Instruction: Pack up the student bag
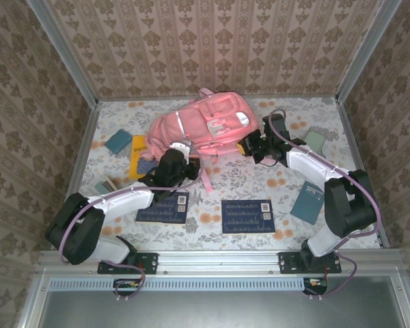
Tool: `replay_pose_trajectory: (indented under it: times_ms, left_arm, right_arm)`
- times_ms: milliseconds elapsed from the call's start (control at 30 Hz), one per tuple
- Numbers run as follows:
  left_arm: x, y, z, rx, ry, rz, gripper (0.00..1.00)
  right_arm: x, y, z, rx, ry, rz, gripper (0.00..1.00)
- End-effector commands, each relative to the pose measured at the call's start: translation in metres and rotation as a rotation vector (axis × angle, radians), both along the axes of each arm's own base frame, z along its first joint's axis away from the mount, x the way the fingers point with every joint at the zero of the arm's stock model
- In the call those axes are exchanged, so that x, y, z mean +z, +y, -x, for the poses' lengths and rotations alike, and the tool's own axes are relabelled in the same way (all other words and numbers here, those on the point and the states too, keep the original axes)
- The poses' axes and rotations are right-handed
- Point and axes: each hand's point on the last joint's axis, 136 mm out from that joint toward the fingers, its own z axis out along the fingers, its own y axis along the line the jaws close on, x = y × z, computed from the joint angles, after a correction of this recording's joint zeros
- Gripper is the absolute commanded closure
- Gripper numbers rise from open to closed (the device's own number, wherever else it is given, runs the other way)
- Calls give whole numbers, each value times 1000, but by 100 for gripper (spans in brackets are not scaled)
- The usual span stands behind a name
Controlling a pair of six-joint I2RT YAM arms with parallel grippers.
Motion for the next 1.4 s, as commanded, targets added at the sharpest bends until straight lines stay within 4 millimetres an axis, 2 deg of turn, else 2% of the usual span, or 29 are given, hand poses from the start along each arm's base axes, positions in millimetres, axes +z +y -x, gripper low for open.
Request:
replay_pose_trajectory:
  times_ms: [0,33,67,133,233,367,633,900,1033,1200,1367]
  left_arm:
    - [1,12,-2,20,15,10,100]
    - [1,8,0,-1,19,14,100]
    - [2,4,2,-20,23,27,96]
    - [5,-3,6,-60,31,67,79]
    - [11,-15,12,-101,43,130,68]
    - [17,-34,20,-156,44,175,60]
    - [17,-59,17,-202,83,294,44]
    - [19,-69,9,-212,125,396,41]
    - [18,-70,11,-214,133,406,41]
    - [18,-60,17,-183,143,382,40]
    - [17,-53,27,-148,162,417,30]
  right_arm:
    - [28,7,7,49,-48,-74,100]
    - [29,7,6,50,-50,-77,100]
    - [30,9,6,53,-50,-86,100]
    - [35,13,5,57,-57,-114,100]
    - [45,17,4,58,-67,-140,100]
    - [58,19,1,58,-80,-155,100]
    - [64,26,0,65,-81,-163,100]
    - [68,27,-1,66,-88,-164,100]
    - [69,28,-3,66,-90,-165,100]
    - [63,30,-6,62,-80,-175,100]
    - [72,37,-10,70,-95,-197,100]
